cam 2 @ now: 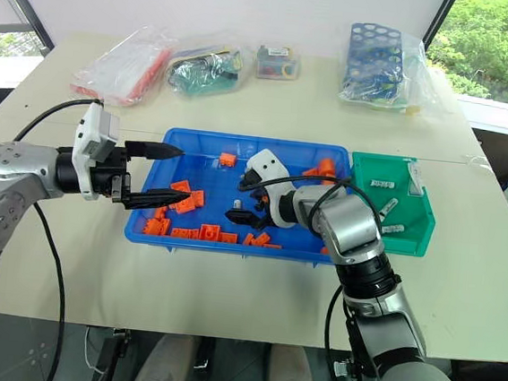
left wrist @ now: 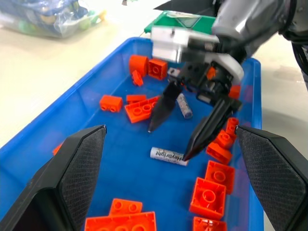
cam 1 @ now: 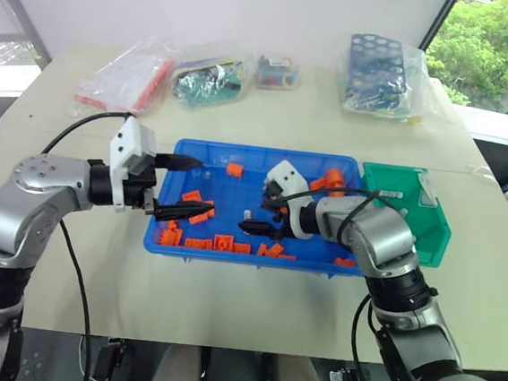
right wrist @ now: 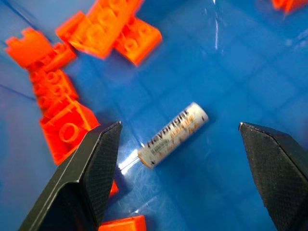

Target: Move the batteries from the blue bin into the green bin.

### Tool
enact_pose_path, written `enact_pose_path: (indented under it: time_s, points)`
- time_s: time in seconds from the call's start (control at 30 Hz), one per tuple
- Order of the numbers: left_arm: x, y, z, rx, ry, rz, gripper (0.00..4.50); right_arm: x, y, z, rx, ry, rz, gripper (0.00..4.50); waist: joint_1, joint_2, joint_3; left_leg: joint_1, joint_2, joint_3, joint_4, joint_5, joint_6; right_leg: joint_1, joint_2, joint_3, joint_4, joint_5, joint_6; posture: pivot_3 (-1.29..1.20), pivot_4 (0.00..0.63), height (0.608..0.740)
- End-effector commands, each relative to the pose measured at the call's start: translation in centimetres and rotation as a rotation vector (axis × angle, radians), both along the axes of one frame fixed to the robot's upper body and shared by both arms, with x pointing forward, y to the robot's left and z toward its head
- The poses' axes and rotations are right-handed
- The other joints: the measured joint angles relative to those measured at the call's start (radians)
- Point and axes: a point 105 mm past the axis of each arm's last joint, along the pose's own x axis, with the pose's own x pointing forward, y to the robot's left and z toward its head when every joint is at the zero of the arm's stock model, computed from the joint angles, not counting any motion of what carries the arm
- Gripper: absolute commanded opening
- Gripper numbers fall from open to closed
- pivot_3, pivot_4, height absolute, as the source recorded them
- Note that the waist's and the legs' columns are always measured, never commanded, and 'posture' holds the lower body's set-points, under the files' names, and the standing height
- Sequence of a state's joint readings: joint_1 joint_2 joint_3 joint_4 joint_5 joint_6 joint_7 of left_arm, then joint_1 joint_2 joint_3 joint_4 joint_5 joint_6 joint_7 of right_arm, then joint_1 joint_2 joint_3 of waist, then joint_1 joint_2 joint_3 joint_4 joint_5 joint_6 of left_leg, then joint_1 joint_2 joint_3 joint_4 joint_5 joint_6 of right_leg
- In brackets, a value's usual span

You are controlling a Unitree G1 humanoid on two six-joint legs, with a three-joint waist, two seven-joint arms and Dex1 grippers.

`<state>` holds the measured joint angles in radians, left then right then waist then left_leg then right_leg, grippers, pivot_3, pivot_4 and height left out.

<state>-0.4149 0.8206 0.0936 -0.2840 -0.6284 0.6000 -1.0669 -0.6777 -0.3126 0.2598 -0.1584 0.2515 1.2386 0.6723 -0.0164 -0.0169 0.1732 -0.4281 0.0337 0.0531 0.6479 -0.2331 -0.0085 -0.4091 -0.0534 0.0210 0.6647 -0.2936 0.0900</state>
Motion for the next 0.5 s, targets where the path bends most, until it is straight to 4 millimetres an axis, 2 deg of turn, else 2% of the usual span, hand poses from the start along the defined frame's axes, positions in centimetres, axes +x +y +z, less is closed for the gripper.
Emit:
enact_pose_path:
  time_s: [0.03,0.13,0.17,0.23,0.27,0.3,0.43,0.5]
  points:
    - [-0.2,0.1,1.2,0.006,-0.055,-0.011,4.5,0.1,0.1,-0.1,0.016,-0.008,-0.01,4.0,0.0,0.0,0.0,0.0,0.0,0.0,0.0,0.0,0.0,0.0,0.0,0.0,0.0,0.0,0.0,0.0,0.15,0.739]
    - [-0.1,0.1,1.3,0.009,-0.057,-0.01,4.5,0.2,0.1,-1.2,-0.007,-0.005,-0.013,4.0,-0.001,0.0,0.0,0.0,0.0,0.0,0.0,0.0,0.0,0.0,0.001,0.0,0.0,0.0,0.0,0.0,0.15,0.739]
    - [-0.2,0.1,1.4,0.009,-0.058,-0.011,4.5,0.3,0.1,-1.4,-0.012,-0.009,-0.015,3.77,-0.001,0.0,0.0,0.0,0.0,0.0,0.0,0.0,0.0,0.0,0.001,0.0,0.0,0.0,0.0,0.0,0.15,0.739]
    - [-0.2,0.0,1.4,0.009,-0.06,-0.012,4.5,0.4,0.1,-1.6,-0.016,-0.017,-0.016,3.14,-0.001,0.0,0.0,0.0,0.0,0.0,0.0,0.0,0.0,0.0,0.001,0.0,0.0,0.0,0.0,0.0,0.15,0.739]
    - [-0.3,0.0,1.4,0.01,-0.06,-0.014,4.5,0.4,0.1,-1.6,-0.012,-0.019,-0.013,2.7,-0.001,0.0,0.0,0.0,0.0,0.0,0.0,0.0,0.0,0.0,0.001,0.0,0.0,0.0,0.0,0.0,0.15,0.739]
    - [-0.3,0.0,1.4,0.01,-0.058,-0.016,4.5,0.4,0.2,-1.5,-0.009,-0.022,-0.009,2.09,-0.001,0.0,0.0,0.0,0.0,0.0,0.0,0.0,0.0,0.0,0.001,0.0,0.0,0.0,0.0,0.0,0.15,0.739]
    - [-0.6,0.0,1.3,0.019,-0.048,-0.031,4.5,0.2,0.1,-1.1,-0.003,-0.025,0.004,0.17,-0.001,0.0,0.0,0.0,0.0,0.0,0.0,0.0,0.0,0.0,0.001,0.0,0.0,0.0,0.0,0.0,0.15,0.739]
    - [-0.7,0.0,1.2,0.022,-0.046,-0.037,4.5,0.1,0.0,-0.8,-0.001,-0.027,0.007,0.11,0.0,0.0,0.0,0.0,0.0,0.0,0.0,0.0,0.0,0.0,0.001,0.0,0.0,0.0,0.0,0.0,0.15,0.739]
